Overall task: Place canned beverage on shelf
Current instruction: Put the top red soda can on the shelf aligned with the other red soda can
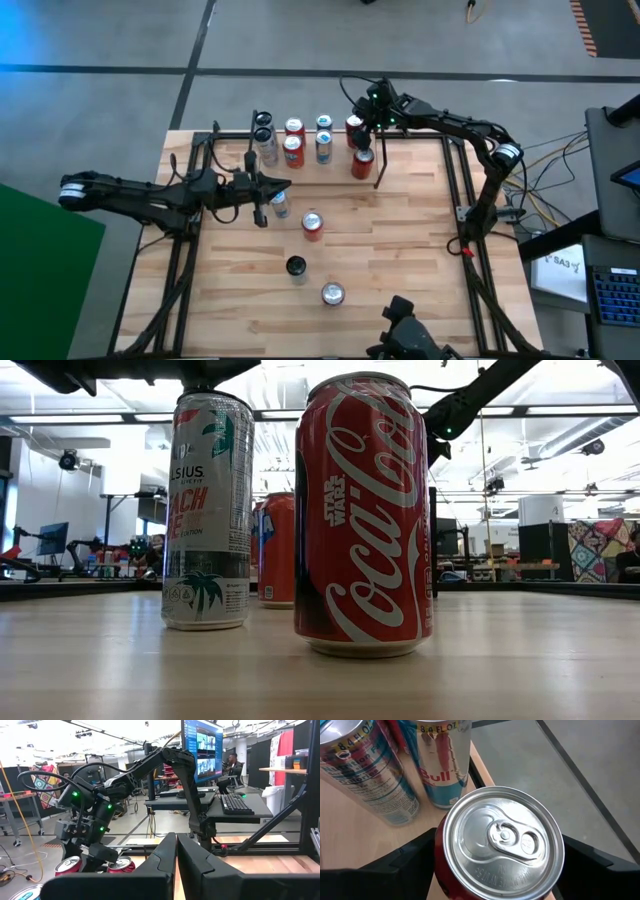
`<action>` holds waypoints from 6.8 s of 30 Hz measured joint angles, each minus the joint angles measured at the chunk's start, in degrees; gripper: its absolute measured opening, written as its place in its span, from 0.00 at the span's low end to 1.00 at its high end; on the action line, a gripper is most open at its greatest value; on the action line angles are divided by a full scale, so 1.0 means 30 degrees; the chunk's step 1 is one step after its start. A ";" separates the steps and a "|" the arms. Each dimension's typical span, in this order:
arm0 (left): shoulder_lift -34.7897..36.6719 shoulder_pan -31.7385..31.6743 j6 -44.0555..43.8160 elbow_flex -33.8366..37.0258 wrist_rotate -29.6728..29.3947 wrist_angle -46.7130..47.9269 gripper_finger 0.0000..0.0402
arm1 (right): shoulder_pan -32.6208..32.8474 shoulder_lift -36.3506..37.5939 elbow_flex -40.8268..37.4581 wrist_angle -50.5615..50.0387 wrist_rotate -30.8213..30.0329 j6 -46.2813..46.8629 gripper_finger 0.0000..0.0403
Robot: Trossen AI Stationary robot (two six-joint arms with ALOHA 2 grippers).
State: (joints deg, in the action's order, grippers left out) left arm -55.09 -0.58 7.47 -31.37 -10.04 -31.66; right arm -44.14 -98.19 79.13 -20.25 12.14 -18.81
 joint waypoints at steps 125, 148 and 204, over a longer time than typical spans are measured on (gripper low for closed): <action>0.0000 0.0006 0.0406 0.0006 0.0029 0.0350 0.00 | 0.1744 -0.0151 0.4581 -0.6659 -0.3577 0.4284 0.02; 0.0000 0.0000 0.0558 0.0006 0.0029 0.0357 0.00 | 0.1749 -0.0236 0.4495 -0.7867 -0.4623 0.4262 0.02; 0.0036 0.0006 0.1436 0.0006 0.0029 0.0699 0.00 | 0.6630 0.2694 0.4626 -1.4425 -0.4383 0.9703 0.02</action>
State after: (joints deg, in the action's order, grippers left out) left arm -54.98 -0.56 11.78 -31.35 -9.96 -29.56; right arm -24.25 -90.11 93.01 -63.53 -1.01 10.30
